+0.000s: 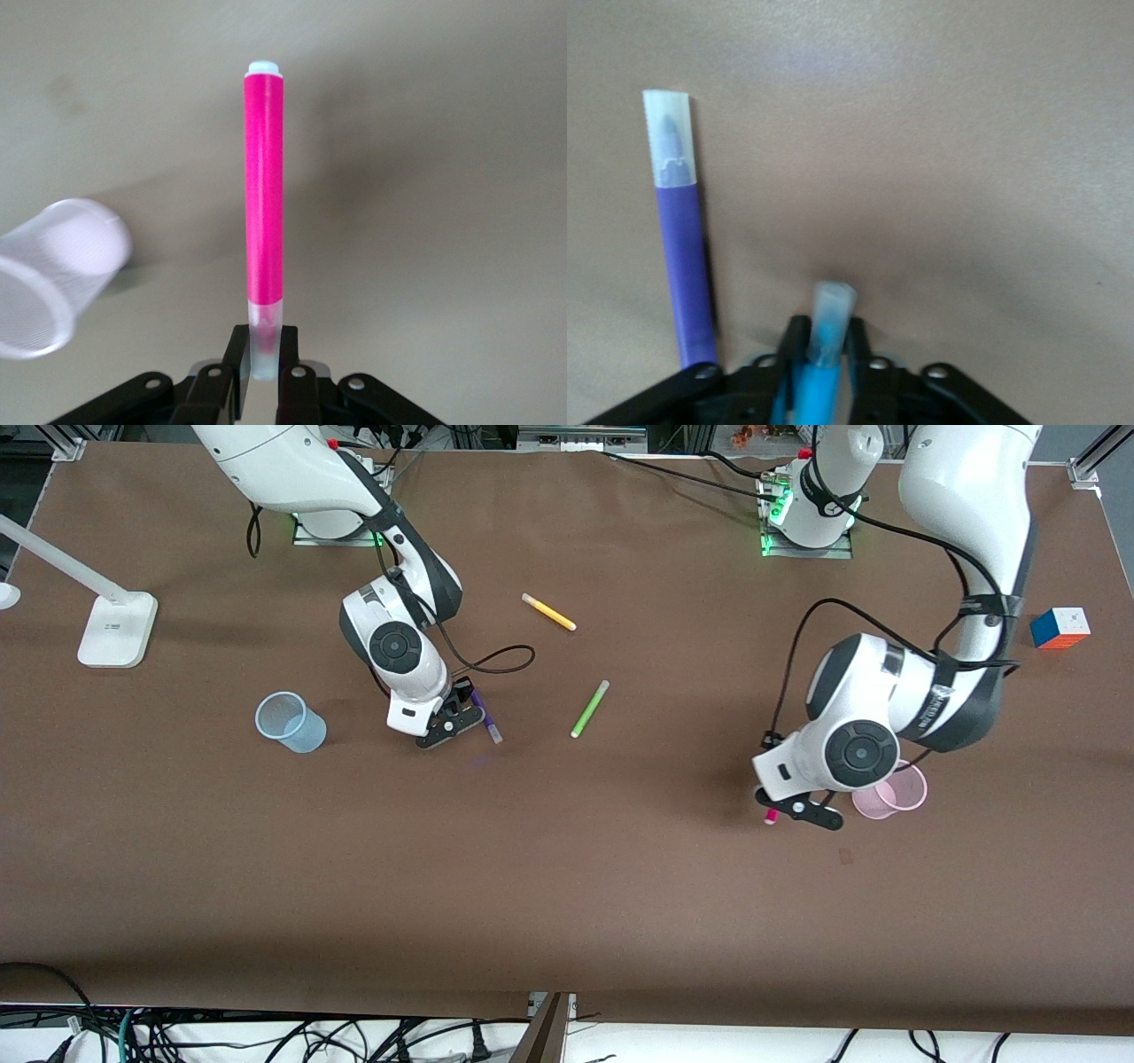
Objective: Place pink and blue markers in matching cups
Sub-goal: 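Lift the blue marker with the right gripper while the left gripper carries pink, then drop the pink marker in its cup while the right gripper carries blue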
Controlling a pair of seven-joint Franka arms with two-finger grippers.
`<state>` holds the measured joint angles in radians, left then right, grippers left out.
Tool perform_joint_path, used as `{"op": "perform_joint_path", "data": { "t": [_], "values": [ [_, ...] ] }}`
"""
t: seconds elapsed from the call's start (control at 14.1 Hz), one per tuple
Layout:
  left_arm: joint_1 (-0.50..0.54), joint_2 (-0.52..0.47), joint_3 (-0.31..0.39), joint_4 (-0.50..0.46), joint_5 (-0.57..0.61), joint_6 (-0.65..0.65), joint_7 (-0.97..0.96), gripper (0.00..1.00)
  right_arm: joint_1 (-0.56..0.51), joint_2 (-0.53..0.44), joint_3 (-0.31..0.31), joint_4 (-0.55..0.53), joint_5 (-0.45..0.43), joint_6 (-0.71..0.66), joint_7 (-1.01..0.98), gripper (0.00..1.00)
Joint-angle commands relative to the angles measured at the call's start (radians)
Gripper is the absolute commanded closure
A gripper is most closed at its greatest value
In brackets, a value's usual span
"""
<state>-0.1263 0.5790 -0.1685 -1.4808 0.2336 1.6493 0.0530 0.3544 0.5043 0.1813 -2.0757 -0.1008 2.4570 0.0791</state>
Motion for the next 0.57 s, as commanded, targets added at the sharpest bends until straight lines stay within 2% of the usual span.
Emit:
{"op": "perform_joint_path", "data": {
  "t": [0.0, 0.14, 0.28, 0.5],
  "values": [
    [0.011, 0.015, 0.000, 0.077, 0.148, -0.179, 0.163, 1.00, -0.009, 0.025, -0.002, 0.026, -0.016, 0.016, 0.005, 1.00],
    [0.013, 0.022, 0.007, 0.086, 0.237, -0.276, 0.261, 1.00, -0.037, 0.016, -0.003, 0.066, -0.017, 0.007, -0.031, 1.00],
    [0.013, 0.021, 0.014, 0.085, 0.382, -0.321, 0.330, 1.00, -0.078, -0.021, -0.003, 0.127, -0.011, -0.059, -0.146, 1.00],
    [0.011, 0.027, 0.012, 0.071, 0.576, -0.338, 0.431, 1.00, -0.123, -0.059, -0.005, 0.283, 0.001, -0.318, -0.360, 1.00]
  ]
}}
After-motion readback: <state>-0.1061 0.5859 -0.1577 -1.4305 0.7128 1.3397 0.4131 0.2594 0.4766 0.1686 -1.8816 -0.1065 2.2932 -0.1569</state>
